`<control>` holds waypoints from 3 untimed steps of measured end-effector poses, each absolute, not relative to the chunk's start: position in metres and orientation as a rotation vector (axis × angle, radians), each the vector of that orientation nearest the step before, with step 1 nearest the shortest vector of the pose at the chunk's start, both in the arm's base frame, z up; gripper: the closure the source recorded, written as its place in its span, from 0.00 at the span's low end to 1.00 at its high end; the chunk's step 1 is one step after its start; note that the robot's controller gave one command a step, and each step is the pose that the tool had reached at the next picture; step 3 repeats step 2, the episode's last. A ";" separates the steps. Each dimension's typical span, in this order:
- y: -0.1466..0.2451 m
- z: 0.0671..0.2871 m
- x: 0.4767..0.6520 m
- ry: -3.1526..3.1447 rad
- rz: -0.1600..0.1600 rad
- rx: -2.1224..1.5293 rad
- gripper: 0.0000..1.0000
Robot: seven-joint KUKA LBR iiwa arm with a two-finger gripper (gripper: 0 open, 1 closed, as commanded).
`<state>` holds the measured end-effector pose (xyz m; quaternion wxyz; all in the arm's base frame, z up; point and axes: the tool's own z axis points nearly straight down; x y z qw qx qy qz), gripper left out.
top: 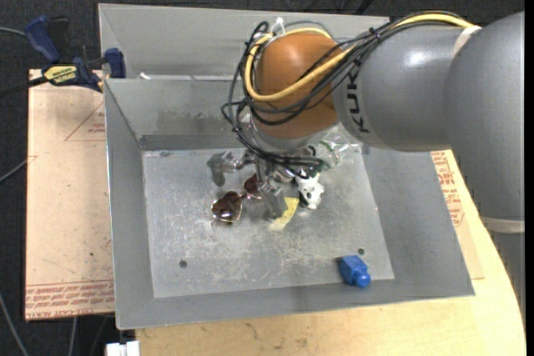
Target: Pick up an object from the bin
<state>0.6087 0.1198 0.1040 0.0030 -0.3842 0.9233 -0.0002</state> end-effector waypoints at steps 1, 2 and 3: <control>0.130 0.070 0.610 2.980 0.003 -0.989 1.00; 0.130 0.070 0.610 2.980 0.003 -0.988 1.00; 0.130 0.070 0.610 2.980 0.003 -0.988 1.00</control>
Offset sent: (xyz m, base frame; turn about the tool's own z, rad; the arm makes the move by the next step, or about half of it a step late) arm 0.0000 0.0000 0.0000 0.0000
